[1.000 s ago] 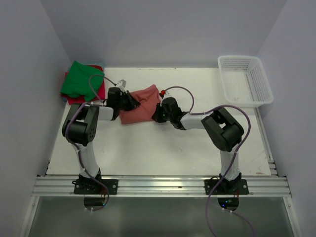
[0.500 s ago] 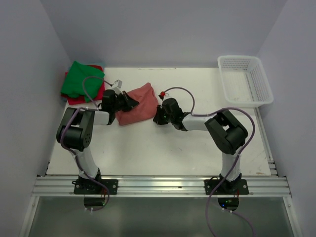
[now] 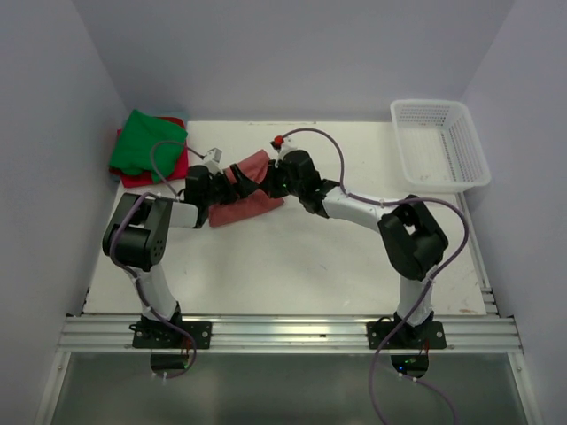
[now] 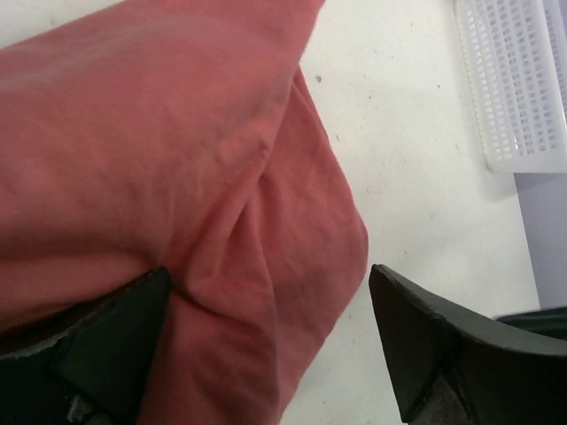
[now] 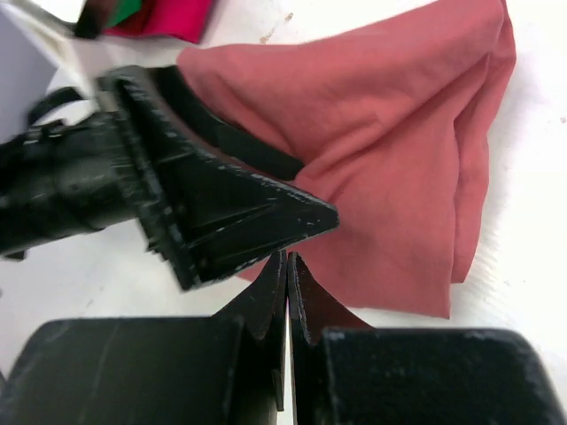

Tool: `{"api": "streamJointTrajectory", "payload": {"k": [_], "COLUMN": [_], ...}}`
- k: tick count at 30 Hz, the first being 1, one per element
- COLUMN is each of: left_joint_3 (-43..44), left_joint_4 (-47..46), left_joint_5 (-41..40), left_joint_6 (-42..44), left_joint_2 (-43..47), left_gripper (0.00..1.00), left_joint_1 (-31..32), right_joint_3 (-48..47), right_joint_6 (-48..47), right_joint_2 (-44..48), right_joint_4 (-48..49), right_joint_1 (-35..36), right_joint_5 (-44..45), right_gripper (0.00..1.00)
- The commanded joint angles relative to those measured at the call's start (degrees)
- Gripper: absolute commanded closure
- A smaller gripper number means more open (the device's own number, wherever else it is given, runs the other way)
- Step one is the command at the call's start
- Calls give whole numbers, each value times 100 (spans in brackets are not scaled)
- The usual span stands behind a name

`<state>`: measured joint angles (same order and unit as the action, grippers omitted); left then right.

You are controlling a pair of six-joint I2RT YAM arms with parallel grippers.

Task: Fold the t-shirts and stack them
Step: Smooth out wrinkles on the folded tshirt

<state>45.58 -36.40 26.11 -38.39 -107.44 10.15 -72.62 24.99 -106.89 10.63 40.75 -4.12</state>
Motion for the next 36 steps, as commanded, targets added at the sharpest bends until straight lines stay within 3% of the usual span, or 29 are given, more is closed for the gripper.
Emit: {"api": "streamJointTrajectory", "payload": {"k": [1,9,16,24,27,30,34,35,36], "left_joint_3": [-76,-85,-181,-111,-312,-672,-911,-893,-832], "left_joint_4": [-7,2,98,889,1012,496,-504,-760,-1302], "left_joint_5": [-589,-695,-651,-397,-72,533,1158,1316,1622], "left_joint_6": [341,271,201,174,-44,-369,-871,-1002,-1299], "left_joint_2": [415,882,1058,1515,1577,1577,1331,1226,1008], "left_gripper": [0,0,0,0,0,0,22,40,66], "left_joint_1": [-48,-48,-57,-49,-40,74,434,505,644], "right_joint_3": [-480,-1113,-851,571,1168,1792,2190,2225,2235], "right_joint_6": [-188,32,76,163,348,479,586,594,594], "right_joint_2": [-639,-1667,-1994,-459,122,606,801,784,740], "right_joint_4": [-325,-141,-166,-1781,-2160,-2180,-2074,-2057,-2039], "right_joint_1": [-23,-94,-120,-85,-59,-32,-15,-15,-23], "right_joint_5": [-115,-317,-195,1245,1352,1283,1142,1133,1124], "right_gripper": [100,100,100,100,100,100,100,100,100]}}
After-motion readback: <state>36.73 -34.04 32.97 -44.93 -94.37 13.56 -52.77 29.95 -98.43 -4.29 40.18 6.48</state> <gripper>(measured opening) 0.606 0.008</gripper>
